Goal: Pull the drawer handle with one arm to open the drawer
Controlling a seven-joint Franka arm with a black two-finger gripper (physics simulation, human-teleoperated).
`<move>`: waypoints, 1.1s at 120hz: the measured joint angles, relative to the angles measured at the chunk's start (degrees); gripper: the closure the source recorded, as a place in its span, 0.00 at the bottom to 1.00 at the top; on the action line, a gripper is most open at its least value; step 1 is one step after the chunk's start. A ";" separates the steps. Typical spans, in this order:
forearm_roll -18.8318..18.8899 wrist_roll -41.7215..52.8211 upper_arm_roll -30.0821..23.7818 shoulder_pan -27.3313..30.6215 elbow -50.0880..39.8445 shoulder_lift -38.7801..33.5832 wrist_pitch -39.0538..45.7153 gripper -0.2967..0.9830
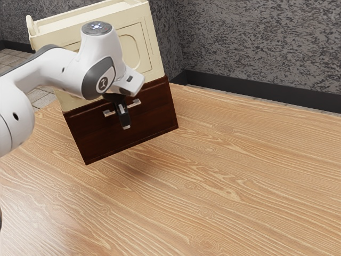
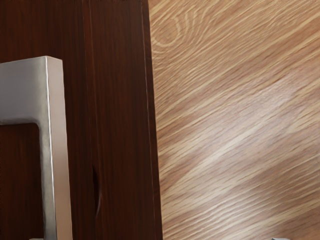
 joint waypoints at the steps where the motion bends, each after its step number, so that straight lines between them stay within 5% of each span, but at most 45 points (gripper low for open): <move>1: -0.13 -0.01 0.00 -0.01 0.00 -0.01 0.00 0.34; 55: -5.05 -0.89 -0.03 -0.84 -0.16 -0.79 -3.01 0.36; 132: -5.56 -2.47 -0.21 -4.46 -3.14 -4.22 -8.22 0.39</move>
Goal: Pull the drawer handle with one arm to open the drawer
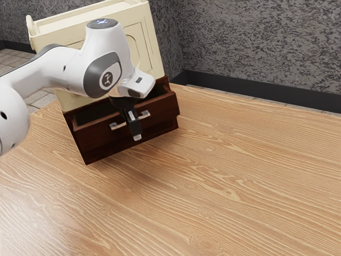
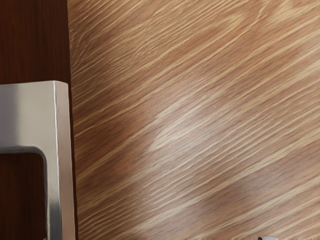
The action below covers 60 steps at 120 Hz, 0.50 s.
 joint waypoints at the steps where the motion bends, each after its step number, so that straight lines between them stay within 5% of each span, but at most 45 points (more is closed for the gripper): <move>1: 0.00 -0.03 0.01 -0.05 -0.05 -0.04 -0.03 0.39; 60: 0.69 -1.86 0.13 -3.12 -4.73 -3.90 -0.53 0.38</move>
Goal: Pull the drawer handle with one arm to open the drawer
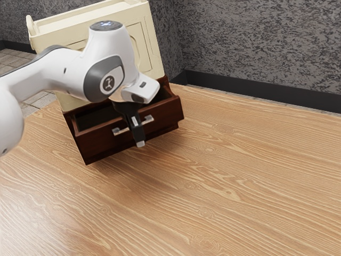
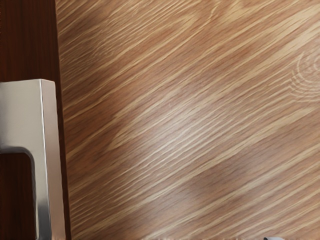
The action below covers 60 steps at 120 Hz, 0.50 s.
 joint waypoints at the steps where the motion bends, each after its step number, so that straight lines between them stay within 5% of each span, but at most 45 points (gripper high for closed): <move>1: 0.01 -0.03 -0.01 -0.04 -0.10 -0.11 0.00 0.38; 60: 2.55 -2.27 -0.15 -3.90 -4.67 -5.23 0.21 0.42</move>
